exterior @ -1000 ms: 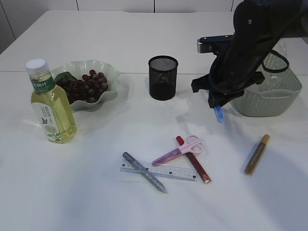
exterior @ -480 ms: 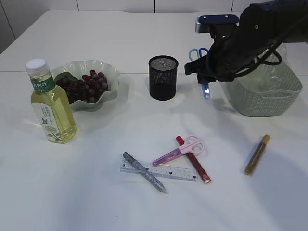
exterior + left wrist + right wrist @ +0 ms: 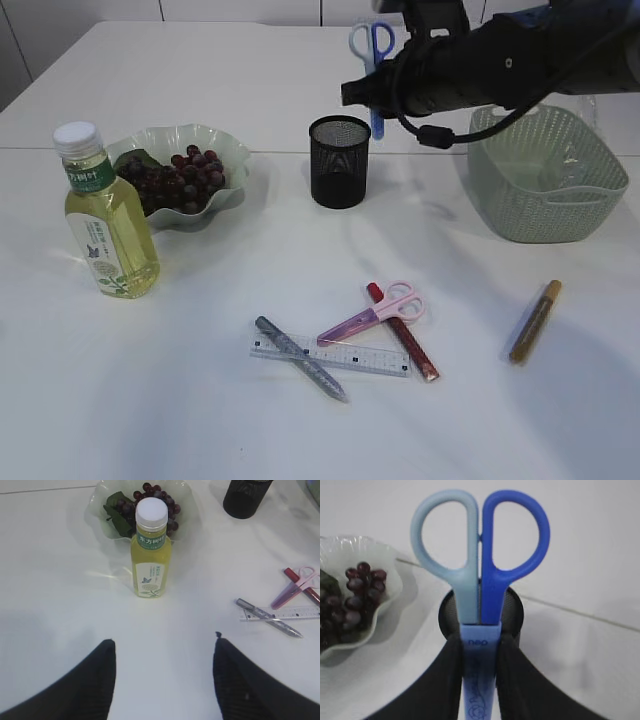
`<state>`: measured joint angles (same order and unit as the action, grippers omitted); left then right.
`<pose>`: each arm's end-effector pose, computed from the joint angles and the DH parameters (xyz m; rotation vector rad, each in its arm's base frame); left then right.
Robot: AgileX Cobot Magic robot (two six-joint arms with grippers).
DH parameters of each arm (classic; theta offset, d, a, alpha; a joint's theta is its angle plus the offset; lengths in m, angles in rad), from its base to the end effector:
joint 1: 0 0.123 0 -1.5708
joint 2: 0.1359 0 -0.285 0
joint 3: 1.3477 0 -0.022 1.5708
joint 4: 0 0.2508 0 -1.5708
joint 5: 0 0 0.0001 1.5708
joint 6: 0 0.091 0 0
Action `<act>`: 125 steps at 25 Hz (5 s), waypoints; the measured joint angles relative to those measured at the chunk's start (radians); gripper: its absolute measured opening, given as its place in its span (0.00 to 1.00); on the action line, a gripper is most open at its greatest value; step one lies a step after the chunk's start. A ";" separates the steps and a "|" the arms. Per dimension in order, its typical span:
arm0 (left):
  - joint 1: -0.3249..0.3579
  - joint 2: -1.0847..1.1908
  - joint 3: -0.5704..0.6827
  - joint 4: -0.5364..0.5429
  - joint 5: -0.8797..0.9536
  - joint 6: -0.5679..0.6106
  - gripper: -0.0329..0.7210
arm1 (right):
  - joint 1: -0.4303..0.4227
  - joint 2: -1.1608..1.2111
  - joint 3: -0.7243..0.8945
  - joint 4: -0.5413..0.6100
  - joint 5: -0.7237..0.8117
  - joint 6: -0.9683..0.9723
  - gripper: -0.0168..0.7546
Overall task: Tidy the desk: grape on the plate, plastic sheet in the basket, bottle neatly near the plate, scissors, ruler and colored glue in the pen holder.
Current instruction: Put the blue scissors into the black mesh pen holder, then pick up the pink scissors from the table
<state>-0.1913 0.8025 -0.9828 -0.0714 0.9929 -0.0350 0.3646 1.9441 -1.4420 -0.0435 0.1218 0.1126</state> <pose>0.1321 -0.0311 0.3801 0.1658 2.2961 -0.2054 0.4257 0.1620 0.2443 -0.3083 2.0951 0.2538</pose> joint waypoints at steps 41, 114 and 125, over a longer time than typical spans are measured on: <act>0.000 0.000 0.000 0.004 -0.030 0.000 0.63 | 0.000 0.343 -0.302 -0.007 -0.214 -0.002 0.22; 0.000 0.000 0.000 -0.002 -0.032 0.000 0.63 | 0.000 0.254 -0.520 0.043 0.323 -0.026 0.36; 0.000 0.066 0.000 -0.104 -0.034 0.173 0.63 | 0.000 0.234 -0.735 0.082 0.902 0.043 0.36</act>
<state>-0.1913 0.8681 -0.9828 -0.1756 0.9585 0.1375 0.3644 2.1785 -2.1771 0.0390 1.0236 0.1556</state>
